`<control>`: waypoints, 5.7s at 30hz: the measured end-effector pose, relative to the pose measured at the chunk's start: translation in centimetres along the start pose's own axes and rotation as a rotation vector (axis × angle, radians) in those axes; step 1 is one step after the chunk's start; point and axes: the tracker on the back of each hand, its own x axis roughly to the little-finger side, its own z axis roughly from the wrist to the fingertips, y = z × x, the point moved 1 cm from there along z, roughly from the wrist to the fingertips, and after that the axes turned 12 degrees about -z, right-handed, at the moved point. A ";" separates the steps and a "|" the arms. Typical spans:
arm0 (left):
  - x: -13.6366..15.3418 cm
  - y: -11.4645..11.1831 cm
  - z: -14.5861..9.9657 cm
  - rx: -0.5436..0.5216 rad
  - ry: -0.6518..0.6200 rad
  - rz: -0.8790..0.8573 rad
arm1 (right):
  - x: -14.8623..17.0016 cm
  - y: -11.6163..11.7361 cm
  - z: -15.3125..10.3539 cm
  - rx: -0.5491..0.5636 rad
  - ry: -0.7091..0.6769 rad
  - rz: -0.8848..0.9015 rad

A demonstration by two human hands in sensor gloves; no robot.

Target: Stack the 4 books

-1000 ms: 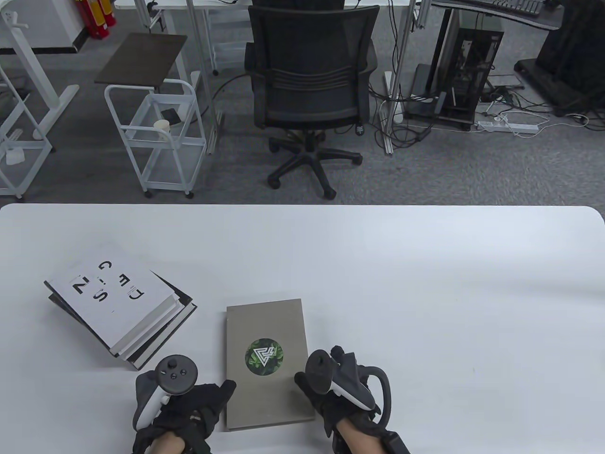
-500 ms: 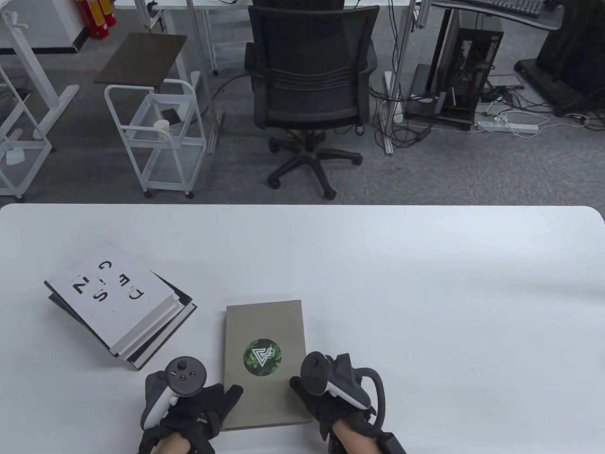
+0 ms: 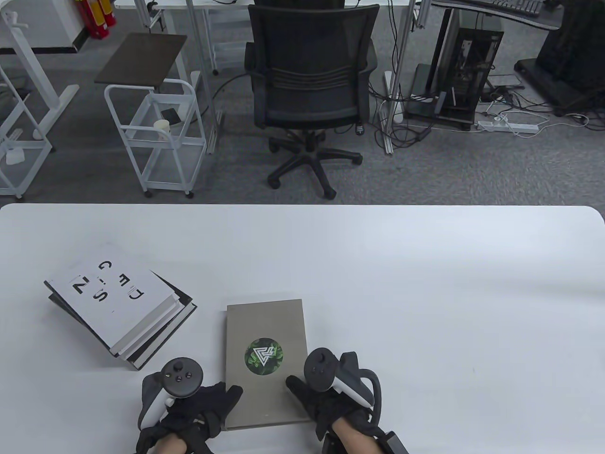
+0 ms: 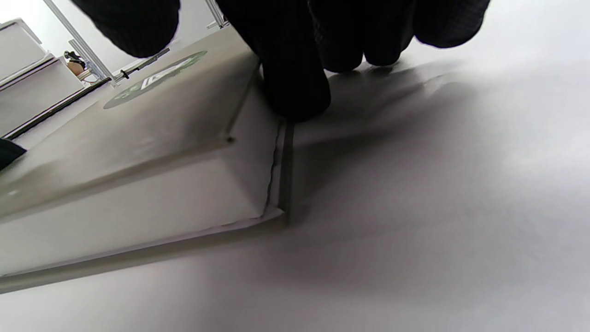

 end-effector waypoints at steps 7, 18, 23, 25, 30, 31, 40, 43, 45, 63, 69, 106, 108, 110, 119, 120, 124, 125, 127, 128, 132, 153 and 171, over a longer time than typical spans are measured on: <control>-0.4 0.5 -0.2 -0.053 -0.070 -0.029 | 0.4 0.0 0.2 -0.014 0.008 0.023; -0.5 0.0 0.2 -0.046 -0.090 -0.117 | 0.5 -0.2 0.2 -0.029 0.003 0.005; -0.3 -0.1 0.3 -0.027 -0.089 -0.158 | 0.6 -0.2 0.2 -0.033 0.002 0.007; -0.2 -0.1 0.4 -0.025 -0.088 -0.162 | 0.6 -0.3 0.2 -0.035 0.001 0.004; -0.1 0.0 0.4 -0.014 -0.097 -0.220 | 0.7 -0.3 0.3 -0.044 -0.004 0.014; -0.1 0.0 0.4 -0.014 -0.099 -0.232 | 0.7 -0.3 0.3 -0.045 -0.005 0.014; -0.5 1.1 0.4 -0.026 -0.095 -0.196 | 0.8 -0.3 0.4 -0.058 -0.015 0.016; -1.3 2.1 0.1 -0.038 -0.091 -0.158 | 0.8 -0.4 0.4 -0.061 -0.024 0.025; -1.9 3.0 -0.2 -0.049 -0.089 -0.143 | 0.9 -0.4 0.4 -0.060 -0.029 0.036; -3.6 12.8 -3.7 -0.217 -0.095 -0.255 | 1.5 -0.9 0.2 -0.057 -0.042 0.048; -2.4 16.7 -5.3 -0.335 -0.105 -0.473 | 1.5 -0.9 0.2 -0.062 -0.047 0.047; 7.1 21.4 -6.0 -0.609 0.135 -0.733 | 0.4 -1.3 0.0 -0.048 -0.088 0.039; 7.2 21.3 -6.0 -0.597 0.118 -0.752 | 0.2 -1.4 -0.1 -0.039 -0.100 0.035; 7.2 21.2 -6.0 -0.589 0.117 -0.753 | 0.1 -1.5 -0.2 -0.037 -0.104 0.029; 8.5 20.9 -6.8 -0.599 0.190 -0.755 | -0.2 -1.3 -0.1 -0.046 -0.106 0.006; 8.7 21.0 -6.9 -0.607 0.189 -0.779 | -0.3 -1.3 -0.2 -0.040 -0.113 0.000; 9.1 21.4 -7.4 -0.623 0.139 -0.893 | -1.0 -1.7 -0.7 -0.014 -0.139 -0.035; 9.1 21.5 -7.4 -0.614 0.123 -0.911 | -1.1 -1.7 -0.7 -0.010 -0.143 -0.040; 9.1 21.4 -7.2 -0.574 0.073 -0.938 | -1.4 -1.7 -0.8 -0.005 -0.151 -0.046; 9.2 21.3 -6.9 -0.555 0.056 -0.939 | -1.4 -1.7 -0.8 -0.005 -0.154 -0.047; 9.5 20.9 -6.0 -0.532 0.040 -0.944 | -1.6 -1.5 -0.9 -0.009 -0.155 -0.064; 11.3 18.7 -1.5 -0.438 -0.105 -1.211 | -1.8 -1.4 -0.8 -0.038 -0.167 -0.047; 12.1 18.4 -0.6 -0.390 -0.176 -1.241 | -1.6 -1.6 -0.8 -0.038 -0.162 -0.041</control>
